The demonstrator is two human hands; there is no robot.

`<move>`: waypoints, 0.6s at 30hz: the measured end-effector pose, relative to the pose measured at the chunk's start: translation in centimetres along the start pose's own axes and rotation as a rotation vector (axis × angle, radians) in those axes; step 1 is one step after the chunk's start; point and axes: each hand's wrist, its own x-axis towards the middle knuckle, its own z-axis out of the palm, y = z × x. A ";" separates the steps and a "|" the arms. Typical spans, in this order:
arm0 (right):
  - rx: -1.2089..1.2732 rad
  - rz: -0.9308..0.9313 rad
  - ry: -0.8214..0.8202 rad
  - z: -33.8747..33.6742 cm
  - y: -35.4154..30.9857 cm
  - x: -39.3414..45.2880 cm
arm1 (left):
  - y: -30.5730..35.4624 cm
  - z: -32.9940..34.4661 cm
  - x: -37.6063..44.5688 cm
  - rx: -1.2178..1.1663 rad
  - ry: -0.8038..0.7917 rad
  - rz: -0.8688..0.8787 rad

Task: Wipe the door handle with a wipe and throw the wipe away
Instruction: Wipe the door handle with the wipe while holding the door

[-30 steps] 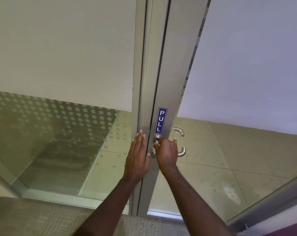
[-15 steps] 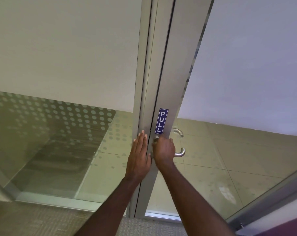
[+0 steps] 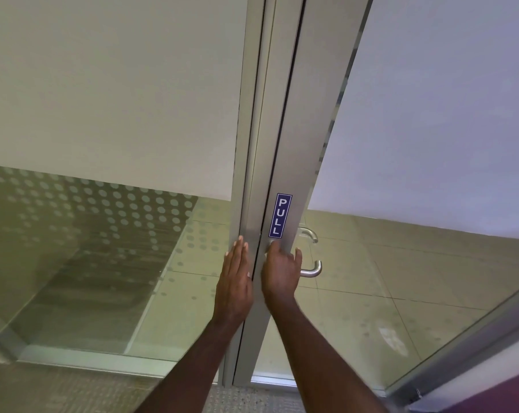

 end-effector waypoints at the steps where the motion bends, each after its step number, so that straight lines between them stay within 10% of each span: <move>1: -0.029 -0.037 0.002 0.3 0.4 -0.2 | -0.1 0.0 0.0 -0.004 -0.002 0.009; 18: 0.237 0.127 0.071 -1.3 1.7 0.2 | -0.6 0.7 -0.2 -0.028 0.013 0.014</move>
